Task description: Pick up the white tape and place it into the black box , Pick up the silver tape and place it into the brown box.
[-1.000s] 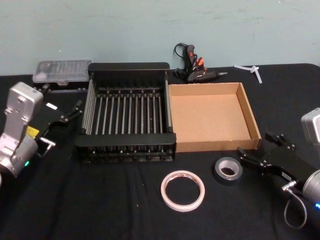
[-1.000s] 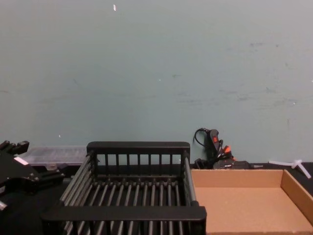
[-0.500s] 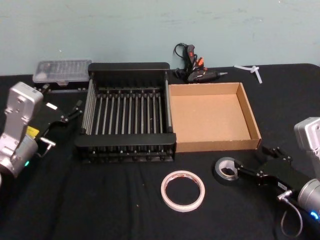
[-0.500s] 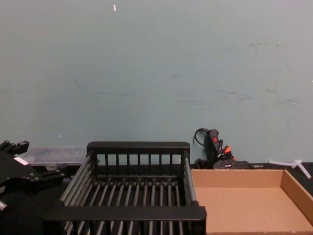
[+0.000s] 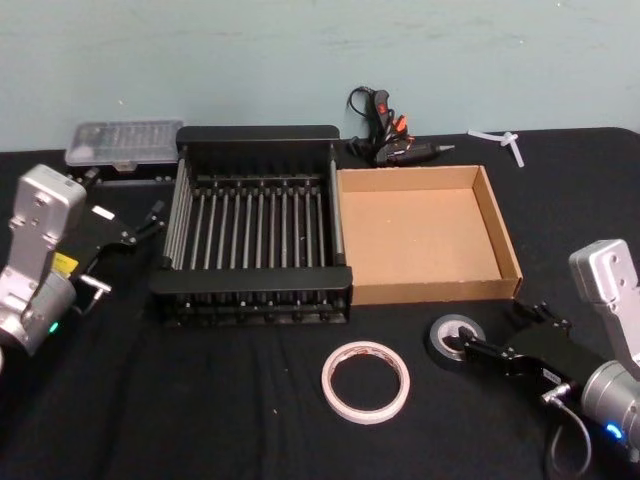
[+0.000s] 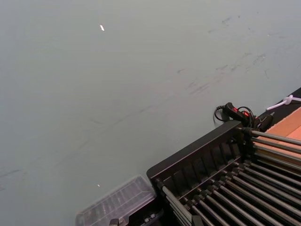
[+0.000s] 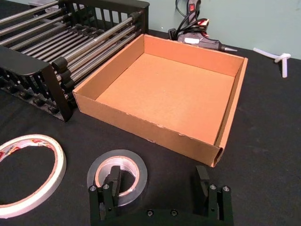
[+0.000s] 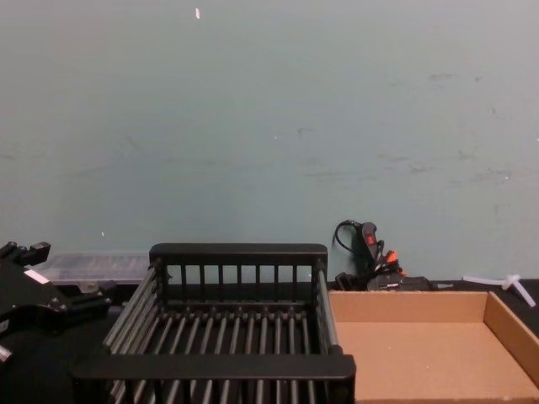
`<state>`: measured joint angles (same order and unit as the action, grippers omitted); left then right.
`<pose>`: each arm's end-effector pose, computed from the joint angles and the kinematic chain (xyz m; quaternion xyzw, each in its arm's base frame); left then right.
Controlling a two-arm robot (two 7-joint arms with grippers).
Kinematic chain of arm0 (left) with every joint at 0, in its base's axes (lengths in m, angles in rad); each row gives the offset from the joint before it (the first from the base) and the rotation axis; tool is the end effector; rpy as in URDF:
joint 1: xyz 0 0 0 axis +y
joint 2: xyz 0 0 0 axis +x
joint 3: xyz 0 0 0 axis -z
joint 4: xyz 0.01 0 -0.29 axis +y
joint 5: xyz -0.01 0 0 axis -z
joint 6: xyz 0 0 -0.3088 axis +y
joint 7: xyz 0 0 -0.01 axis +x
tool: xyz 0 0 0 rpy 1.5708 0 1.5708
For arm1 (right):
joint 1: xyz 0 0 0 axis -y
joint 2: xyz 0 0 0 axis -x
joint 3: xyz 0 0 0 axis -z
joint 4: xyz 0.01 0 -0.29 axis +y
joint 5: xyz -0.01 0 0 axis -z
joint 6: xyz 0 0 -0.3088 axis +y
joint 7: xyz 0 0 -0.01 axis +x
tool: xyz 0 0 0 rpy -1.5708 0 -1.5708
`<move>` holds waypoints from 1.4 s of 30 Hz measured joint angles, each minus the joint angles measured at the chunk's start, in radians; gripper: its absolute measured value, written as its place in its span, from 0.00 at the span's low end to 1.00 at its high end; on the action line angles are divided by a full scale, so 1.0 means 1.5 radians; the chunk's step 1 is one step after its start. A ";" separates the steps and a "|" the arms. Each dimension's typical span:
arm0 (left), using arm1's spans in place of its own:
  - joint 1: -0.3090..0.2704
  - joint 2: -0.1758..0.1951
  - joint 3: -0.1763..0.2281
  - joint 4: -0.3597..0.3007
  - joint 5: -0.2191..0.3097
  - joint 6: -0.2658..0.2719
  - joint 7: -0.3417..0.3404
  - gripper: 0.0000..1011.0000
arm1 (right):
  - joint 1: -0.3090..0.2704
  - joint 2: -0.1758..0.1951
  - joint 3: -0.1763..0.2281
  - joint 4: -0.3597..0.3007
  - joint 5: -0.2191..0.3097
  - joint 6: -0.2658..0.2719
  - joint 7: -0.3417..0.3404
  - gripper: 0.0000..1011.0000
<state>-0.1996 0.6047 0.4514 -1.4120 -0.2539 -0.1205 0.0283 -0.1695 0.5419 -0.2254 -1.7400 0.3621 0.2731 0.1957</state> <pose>0.3581 0.0827 -0.3022 0.1415 -0.1325 0.5799 0.7913 0.2706 -0.0651 -0.3011 -0.1878 0.0925 -0.5119 0.8332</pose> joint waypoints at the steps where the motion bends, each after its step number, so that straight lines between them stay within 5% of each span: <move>1: 0.000 0.000 0.000 0.000 0.000 0.000 0.000 0.99 | 0.002 -0.002 0.000 0.002 -0.001 0.001 0.001 0.99; 19: 0.000 0.000 0.000 0.000 0.000 0.000 0.000 0.99 | 0.018 -0.033 0.004 0.022 -0.031 0.018 0.020 0.99; 31: 0.000 0.000 0.000 0.000 0.000 0.000 0.000 0.99 | 0.019 -0.033 0.004 0.022 -0.031 0.018 0.021 0.99; 42: 0.000 0.000 0.000 0.000 0.000 0.000 0.000 0.99 | 0.019 -0.033 0.004 0.021 -0.030 0.018 0.020 0.74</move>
<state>-0.1995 0.6047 0.4514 -1.4120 -0.2539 -0.1205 0.0283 -0.1417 0.4930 -0.2192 -1.7081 0.3168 0.3003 0.2261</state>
